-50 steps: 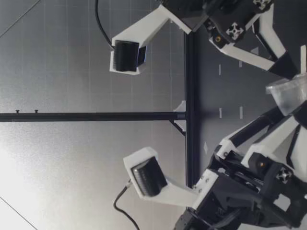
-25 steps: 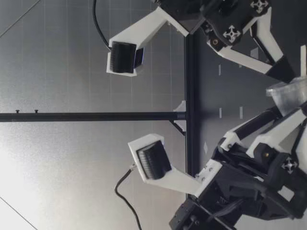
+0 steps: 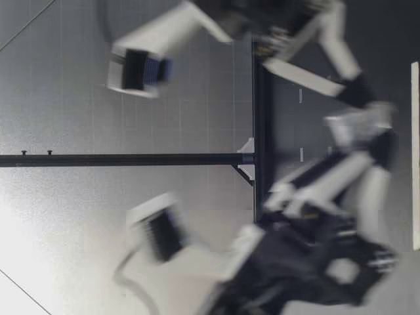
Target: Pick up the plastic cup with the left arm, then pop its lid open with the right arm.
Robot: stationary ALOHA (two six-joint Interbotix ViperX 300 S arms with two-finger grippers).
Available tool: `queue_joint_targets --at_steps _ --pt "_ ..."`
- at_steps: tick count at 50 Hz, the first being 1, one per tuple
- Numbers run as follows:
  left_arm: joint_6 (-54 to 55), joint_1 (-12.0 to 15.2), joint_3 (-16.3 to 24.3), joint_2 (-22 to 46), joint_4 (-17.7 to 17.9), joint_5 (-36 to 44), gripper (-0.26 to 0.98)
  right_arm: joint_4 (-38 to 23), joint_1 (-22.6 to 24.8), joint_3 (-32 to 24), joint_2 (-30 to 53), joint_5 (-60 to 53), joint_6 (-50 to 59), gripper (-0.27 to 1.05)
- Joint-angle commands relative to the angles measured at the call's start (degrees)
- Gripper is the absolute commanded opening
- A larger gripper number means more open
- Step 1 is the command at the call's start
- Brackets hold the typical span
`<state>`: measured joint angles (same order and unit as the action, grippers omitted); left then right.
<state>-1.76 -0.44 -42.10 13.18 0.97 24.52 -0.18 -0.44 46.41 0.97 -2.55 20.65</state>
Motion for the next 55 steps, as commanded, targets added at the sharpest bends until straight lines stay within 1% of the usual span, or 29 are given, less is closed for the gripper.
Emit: queue_joint_targets --at_steps 1,5,8,9,12,13,15,16,19,21,25,30,34,38,42,47,55 --pt "-0.35 -0.09 -1.23 -6.33 -0.09 3.96 0.15 0.00 0.18 0.79 -8.17 0.97 0.09 -0.01" --pt "-0.88 -0.09 -4.13 -10.37 0.26 10.20 0.15 0.09 0.09 3.08 -15.47 0.00 0.26 0.15" --pt "-1.23 -0.09 -6.59 -12.66 0.88 16.17 0.15 0.70 0.09 4.92 -19.95 -2.46 0.88 0.31" --pt "-1.32 -0.09 -7.82 -13.54 1.49 19.78 0.15 1.23 0.09 5.98 -22.06 -4.39 1.58 0.40" --pt "-1.76 -0.09 -10.55 -15.03 2.99 27.25 0.15 3.16 0.09 8.53 -25.49 -10.11 3.96 0.60" --pt "-1.85 -0.09 -11.78 -15.47 3.52 31.20 0.15 4.57 0.09 9.93 -26.81 -13.62 5.54 0.67" --pt "-1.85 -0.09 -13.36 -15.56 3.87 36.47 0.15 6.59 0.09 12.04 -28.12 -18.90 8.17 0.76" --pt "-1.76 -0.09 -14.06 -15.56 3.87 38.94 0.15 7.65 0.09 12.92 -28.39 -21.80 9.76 0.77" --pt "-1.49 -0.09 -15.82 -14.94 3.96 46.14 0.15 10.72 0.09 16.08 -28.39 -31.29 14.94 0.75" --pt "-1.49 -0.09 -16.35 -14.15 4.13 49.92 0.15 12.83 0.09 18.90 -26.89 -39.81 21.53 0.72" --pt "-1.67 0.00 -15.91 -12.04 4.22 53.88 0.15 13.27 0.09 20.83 -22.41 -50.27 32.87 0.71" --pt "-1.93 -0.09 -13.54 -8.79 4.57 54.40 0.15 10.90 0.09 19.78 -13.71 -59.68 44.03 0.71" --pt "-1.93 0.00 -11.60 -6.94 4.48 54.40 0.15 8.53 0.09 17.40 -8.44 -65.21 46.93 0.71" --pt "-2.11 -0.09 -10.72 -6.06 4.48 54.32 0.15 6.33 0.09 14.94 -5.45 -67.94 47.29 0.71" --pt "-2.29 -0.09 -10.37 -5.89 4.48 53.96 0.15 4.13 0.09 12.74 -3.87 -67.68 47.29 0.71" --pt "-2.29 -0.09 -10.81 -6.42 4.48 53.00 0.15 2.55 -0.62 11.25 -3.87 -66.88 47.20 0.71" --pt "-2.29 -0.09 -10.90 -6.59 4.39 51.94 0.15 -2.37 -2.72 8.61 -4.04 -63.63 47.46 0.71"
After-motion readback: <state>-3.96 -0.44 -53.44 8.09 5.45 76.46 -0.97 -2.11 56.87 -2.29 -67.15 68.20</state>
